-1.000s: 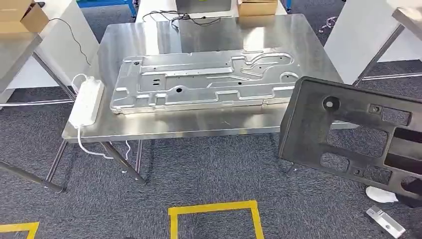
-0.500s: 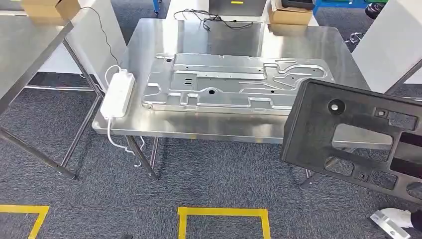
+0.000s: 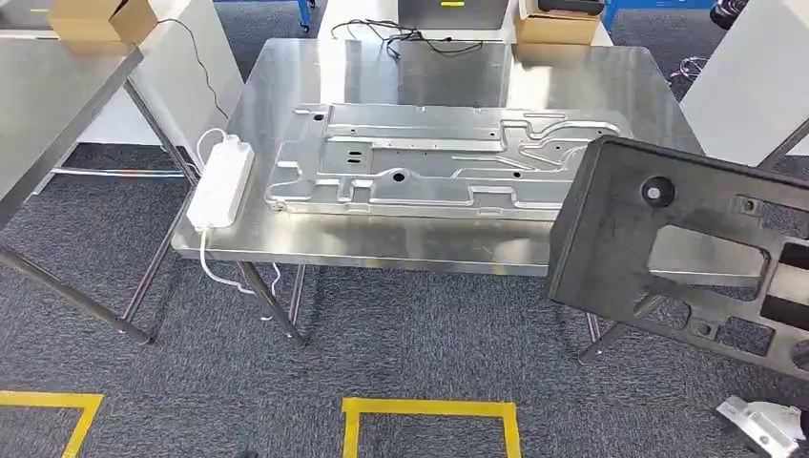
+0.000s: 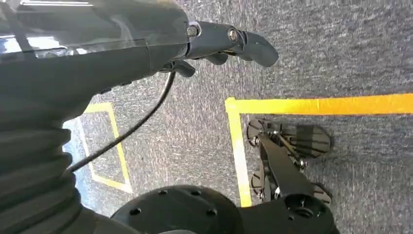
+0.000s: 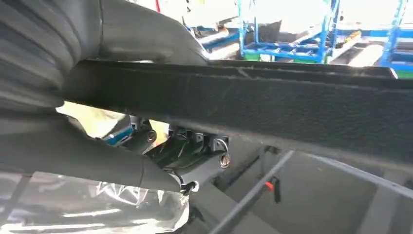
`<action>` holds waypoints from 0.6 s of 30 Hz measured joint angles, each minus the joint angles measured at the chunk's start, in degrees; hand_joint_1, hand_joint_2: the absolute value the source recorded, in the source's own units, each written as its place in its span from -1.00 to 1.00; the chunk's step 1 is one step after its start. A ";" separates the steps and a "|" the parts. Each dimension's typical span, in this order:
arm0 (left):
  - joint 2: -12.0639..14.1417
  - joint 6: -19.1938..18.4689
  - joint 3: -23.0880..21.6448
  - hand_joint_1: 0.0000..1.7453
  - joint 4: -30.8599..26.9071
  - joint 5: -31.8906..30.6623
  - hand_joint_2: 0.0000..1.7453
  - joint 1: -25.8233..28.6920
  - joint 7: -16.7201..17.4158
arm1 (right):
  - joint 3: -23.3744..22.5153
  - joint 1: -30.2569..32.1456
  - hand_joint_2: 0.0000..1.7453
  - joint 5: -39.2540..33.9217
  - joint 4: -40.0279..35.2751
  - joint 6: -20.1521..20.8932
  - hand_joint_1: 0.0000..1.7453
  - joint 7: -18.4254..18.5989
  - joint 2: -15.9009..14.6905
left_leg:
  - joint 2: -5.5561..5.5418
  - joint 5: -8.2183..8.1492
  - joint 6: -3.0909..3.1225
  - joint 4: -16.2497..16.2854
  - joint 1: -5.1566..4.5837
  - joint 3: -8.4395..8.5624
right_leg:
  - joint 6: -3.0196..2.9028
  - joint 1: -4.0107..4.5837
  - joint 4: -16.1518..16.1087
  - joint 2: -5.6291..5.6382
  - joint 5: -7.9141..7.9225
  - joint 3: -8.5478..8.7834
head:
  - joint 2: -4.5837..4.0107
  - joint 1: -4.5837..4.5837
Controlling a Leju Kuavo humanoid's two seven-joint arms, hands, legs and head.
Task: Take the parts from the cabinet and place them on the table.
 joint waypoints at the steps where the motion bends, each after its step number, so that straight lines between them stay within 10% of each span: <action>1: 0.00 -0.02 0.00 -1.00 0.00 -0.11 1.00 0.00 -0.02 | -0.38 -0.41 1.00 -1.17 0.24 1.11 0.54 0.18 -0.40 | 0.00 0.02 -0.04 -0.01 -0.02 0.00 | -0.01 0.01 0.00 0.00 0.01 0.00 | 0.00 -0.02; 18: 0.00 -1.31 -0.31 -1.00 -0.02 -3.65 1.00 -0.77 1.36 | -3.30 -21.41 1.00 -14.63 31.96 20.97 0.54 1.95 -15.98 | 0.00 0.11 -0.09 0.19 -0.75 -0.06 | 0.11 -0.63 -0.03 -0.01 0.29 0.14 | 0.00 0.04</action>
